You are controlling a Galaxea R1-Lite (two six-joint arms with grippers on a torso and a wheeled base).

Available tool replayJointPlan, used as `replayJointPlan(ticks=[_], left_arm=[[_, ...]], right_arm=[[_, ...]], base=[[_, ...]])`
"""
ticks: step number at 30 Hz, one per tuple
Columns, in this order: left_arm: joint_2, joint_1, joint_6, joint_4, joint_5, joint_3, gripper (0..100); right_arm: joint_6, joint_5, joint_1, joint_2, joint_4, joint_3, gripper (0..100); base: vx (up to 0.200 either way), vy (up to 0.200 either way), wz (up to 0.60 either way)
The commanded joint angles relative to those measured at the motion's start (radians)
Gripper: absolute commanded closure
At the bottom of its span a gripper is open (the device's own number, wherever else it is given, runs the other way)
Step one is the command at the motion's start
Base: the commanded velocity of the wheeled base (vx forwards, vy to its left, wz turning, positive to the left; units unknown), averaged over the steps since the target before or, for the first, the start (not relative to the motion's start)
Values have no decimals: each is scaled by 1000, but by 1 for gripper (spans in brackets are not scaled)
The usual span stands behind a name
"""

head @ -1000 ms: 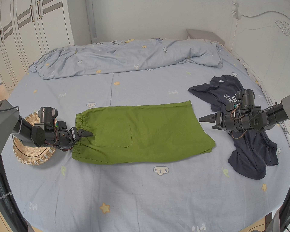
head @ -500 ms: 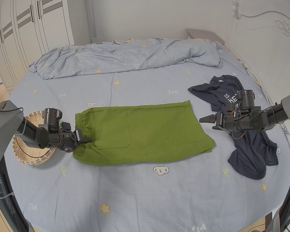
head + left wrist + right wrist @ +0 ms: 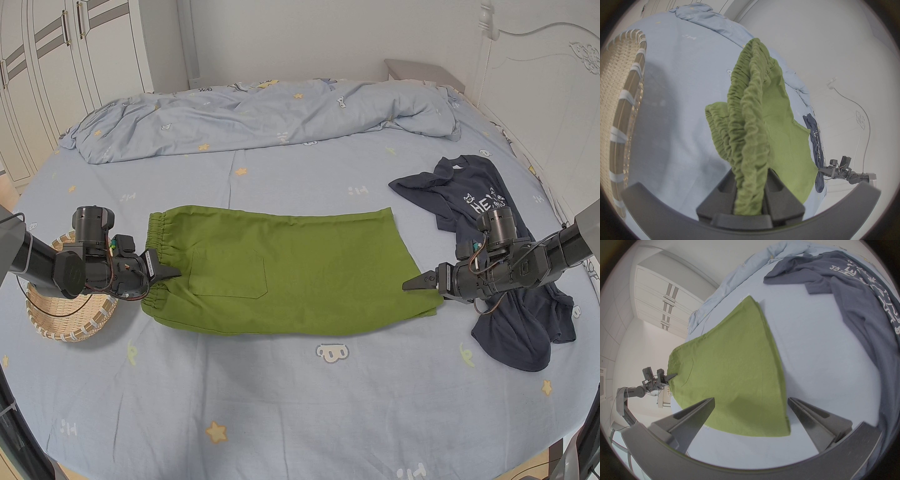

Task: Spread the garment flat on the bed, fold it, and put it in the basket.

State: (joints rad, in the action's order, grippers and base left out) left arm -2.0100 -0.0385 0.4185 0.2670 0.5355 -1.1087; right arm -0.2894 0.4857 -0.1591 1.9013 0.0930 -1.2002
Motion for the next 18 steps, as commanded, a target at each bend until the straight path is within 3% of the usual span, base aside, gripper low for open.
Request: replayJointPlan(ticks=[1,13,14,18], left_arm=[[28,0,0,1,0,4,100],[25,0,0,1,0,4,100],[27,0,0,1,0,4,100],[25,0,0,1,0,4,100]], right_arm=[[1,1,-23,5,-2,14,0],[-5,1,-39,30,4,7,0],[-4,1,-36,30,4,7,100],[3,-1,-19,28,5,5,100]], base=[[0,0,0],[0,0,0],[0,0,0],[0,0,0]])
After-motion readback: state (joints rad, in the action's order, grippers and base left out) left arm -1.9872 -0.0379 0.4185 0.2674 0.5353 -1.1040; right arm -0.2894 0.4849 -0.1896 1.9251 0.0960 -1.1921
